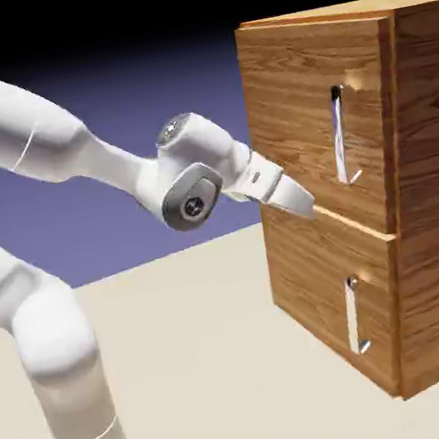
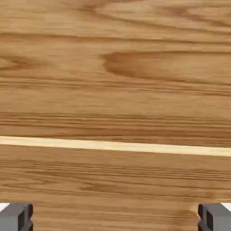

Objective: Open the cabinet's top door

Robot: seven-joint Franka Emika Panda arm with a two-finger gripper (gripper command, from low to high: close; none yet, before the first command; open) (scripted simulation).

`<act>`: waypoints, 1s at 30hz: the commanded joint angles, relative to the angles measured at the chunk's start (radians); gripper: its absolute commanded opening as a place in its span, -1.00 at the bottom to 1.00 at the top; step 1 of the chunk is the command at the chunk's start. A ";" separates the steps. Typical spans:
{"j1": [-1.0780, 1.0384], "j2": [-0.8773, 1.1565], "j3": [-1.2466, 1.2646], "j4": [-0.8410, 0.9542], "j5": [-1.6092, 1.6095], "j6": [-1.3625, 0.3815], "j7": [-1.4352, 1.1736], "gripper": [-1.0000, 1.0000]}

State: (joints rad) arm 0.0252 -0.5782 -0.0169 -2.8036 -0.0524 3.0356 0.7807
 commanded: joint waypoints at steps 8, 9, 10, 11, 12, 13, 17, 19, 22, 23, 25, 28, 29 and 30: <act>0.088 -0.055 -0.112 0.042 -0.348 -0.009 0.263 1.00; 0.098 -0.061 -0.126 0.047 -0.391 -0.011 0.296 1.00; 0.109 -0.068 -0.140 0.053 -0.435 -0.012 0.329 1.00; 0.120 -0.075 -0.154 0.058 -0.478 -0.013 0.362 1.00; 0.131 -0.082 -0.168 0.063 -0.522 -0.014 0.395 1.00; 0.142 -0.089 -0.182 0.068 -0.565 -0.015 0.428 1.00; 0.186 -0.116 -0.238 0.090 -0.739 -0.020 0.560 1.00; 0.208 -0.130 -0.266 0.100 -0.826 -0.023 0.626 1.00; 0.241 -0.150 -0.308 0.116 -0.957 -0.026 0.724 1.00; 0.252 -0.157 -0.323 0.121 -1.000 -0.027 0.757 1.00; 0.273 -0.171 -0.351 0.132 -1.087 -0.030 0.823 1.00; 0.306 -0.191 -0.393 0.147 -1.218 -0.033 0.922 1.00; 0.317 -0.198 -0.407 0.153 -1.261 -0.034 0.955 1.00; 0.328 -0.205 -0.421 0.158 -1.305 -0.036 0.988 1.00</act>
State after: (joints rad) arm 0.3534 -0.7829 -0.4375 -2.6456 -1.3571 3.0000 1.7684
